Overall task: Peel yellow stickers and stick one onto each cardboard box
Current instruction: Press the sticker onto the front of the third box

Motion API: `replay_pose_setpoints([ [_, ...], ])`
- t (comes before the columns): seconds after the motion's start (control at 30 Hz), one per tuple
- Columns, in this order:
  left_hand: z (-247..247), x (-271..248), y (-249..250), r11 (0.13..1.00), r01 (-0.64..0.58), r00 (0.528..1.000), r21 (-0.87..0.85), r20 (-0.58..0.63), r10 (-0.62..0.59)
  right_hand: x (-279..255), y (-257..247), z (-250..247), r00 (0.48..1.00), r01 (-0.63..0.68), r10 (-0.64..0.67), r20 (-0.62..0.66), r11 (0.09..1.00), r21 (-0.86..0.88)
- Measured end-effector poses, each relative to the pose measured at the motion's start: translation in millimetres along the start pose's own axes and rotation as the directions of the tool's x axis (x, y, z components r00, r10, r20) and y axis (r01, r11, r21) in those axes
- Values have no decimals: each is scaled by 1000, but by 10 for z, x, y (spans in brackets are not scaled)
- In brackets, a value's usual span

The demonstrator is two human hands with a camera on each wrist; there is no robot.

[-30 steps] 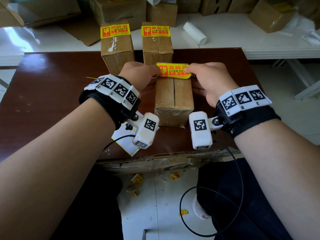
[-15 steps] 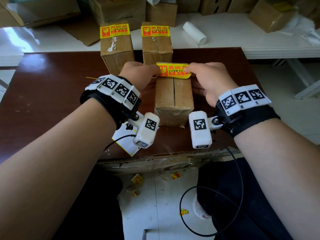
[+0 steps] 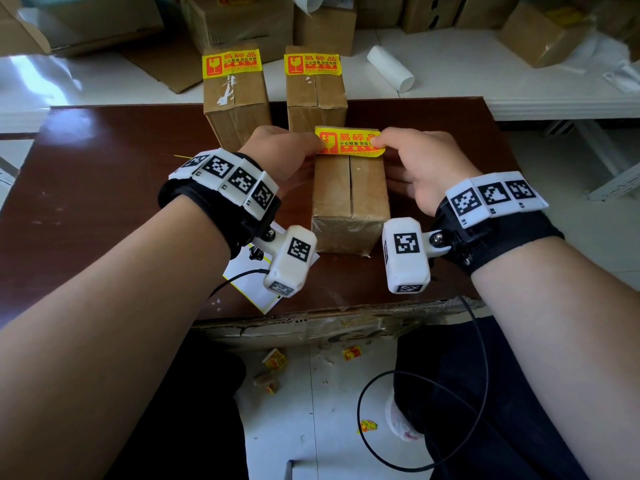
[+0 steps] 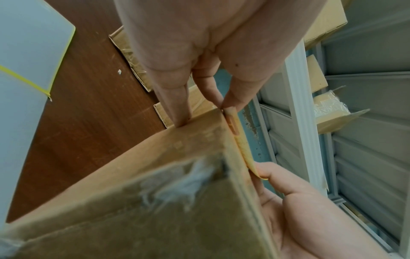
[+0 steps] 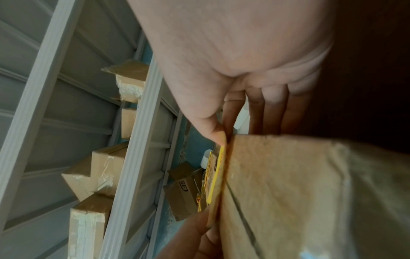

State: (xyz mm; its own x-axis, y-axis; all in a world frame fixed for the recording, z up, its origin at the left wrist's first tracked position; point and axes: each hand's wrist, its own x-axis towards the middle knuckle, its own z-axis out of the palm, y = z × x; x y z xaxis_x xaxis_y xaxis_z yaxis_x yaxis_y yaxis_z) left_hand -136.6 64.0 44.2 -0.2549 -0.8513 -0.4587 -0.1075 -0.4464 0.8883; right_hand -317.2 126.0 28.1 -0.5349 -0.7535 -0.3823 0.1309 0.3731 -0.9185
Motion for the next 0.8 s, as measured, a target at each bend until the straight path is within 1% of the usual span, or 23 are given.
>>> replay_pose_setpoints([
  [0.2, -4, 39, -12, 1000, 2, 1000, -14, 19, -2, -30, -13, -22, 999, -17, 17, 43, 1000, 22],
  [0.43, 9, 95, -40, 1000, 2, 1000, -22, 15, -2, -22, -11, -19, 998, -28, 26, 62, 999, 28],
  [0.7, -16, 277, -81, 996, 57, 998, -68, 5, -57, 4, 13, -55, 997, -31, 29, 72, 999, 30],
  [0.8, 31, 332, -73, 993, 100, 994, -59, -36, -102, 47, 35, -62, 997, -51, 48, 68, 998, 36],
])
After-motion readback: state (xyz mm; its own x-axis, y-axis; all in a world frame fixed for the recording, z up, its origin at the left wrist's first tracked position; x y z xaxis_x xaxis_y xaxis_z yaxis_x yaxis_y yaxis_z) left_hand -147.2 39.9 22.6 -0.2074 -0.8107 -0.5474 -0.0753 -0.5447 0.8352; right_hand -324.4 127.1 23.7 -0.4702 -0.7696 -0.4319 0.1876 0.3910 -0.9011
